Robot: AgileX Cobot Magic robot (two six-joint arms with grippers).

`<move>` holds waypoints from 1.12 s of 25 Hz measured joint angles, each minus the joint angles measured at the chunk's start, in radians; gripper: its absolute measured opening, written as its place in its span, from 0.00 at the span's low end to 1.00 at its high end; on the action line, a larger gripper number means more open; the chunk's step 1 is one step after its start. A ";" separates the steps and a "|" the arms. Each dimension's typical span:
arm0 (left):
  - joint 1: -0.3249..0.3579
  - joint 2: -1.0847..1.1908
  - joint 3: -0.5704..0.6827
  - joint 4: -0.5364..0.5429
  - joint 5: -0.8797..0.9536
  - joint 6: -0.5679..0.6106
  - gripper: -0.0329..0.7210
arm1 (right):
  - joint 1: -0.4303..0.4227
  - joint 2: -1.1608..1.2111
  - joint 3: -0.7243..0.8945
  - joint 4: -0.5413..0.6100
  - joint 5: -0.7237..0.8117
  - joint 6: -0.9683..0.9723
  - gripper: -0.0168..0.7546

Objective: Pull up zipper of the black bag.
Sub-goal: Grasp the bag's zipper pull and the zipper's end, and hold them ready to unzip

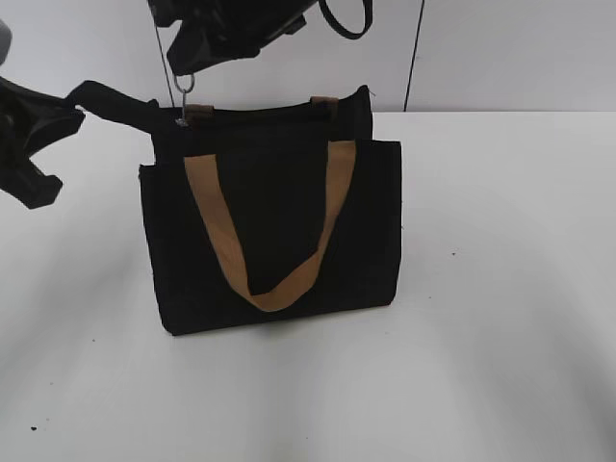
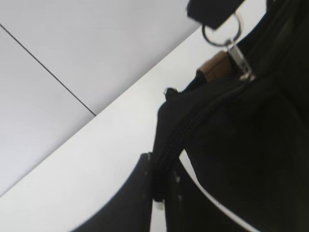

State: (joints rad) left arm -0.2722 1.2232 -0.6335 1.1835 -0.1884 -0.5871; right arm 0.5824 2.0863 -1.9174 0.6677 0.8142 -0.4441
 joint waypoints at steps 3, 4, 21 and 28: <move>0.000 0.041 0.000 -0.023 0.020 -0.003 0.09 | 0.000 -0.008 0.000 0.005 0.004 -0.008 0.00; 0.000 0.054 0.000 -0.031 0.022 -0.003 0.09 | 0.000 -0.008 0.000 0.005 0.007 -0.009 0.00; 0.000 0.088 0.000 -0.044 0.138 -0.007 0.09 | 0.001 -0.008 0.000 -0.381 0.235 0.097 0.00; 0.000 0.118 0.000 -0.044 0.140 -0.007 0.09 | -0.010 -0.008 -0.002 -0.586 0.296 0.195 0.00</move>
State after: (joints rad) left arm -0.2722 1.3415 -0.6335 1.1395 -0.0484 -0.5944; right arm 0.5724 2.0782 -1.9193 0.0816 1.1102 -0.2493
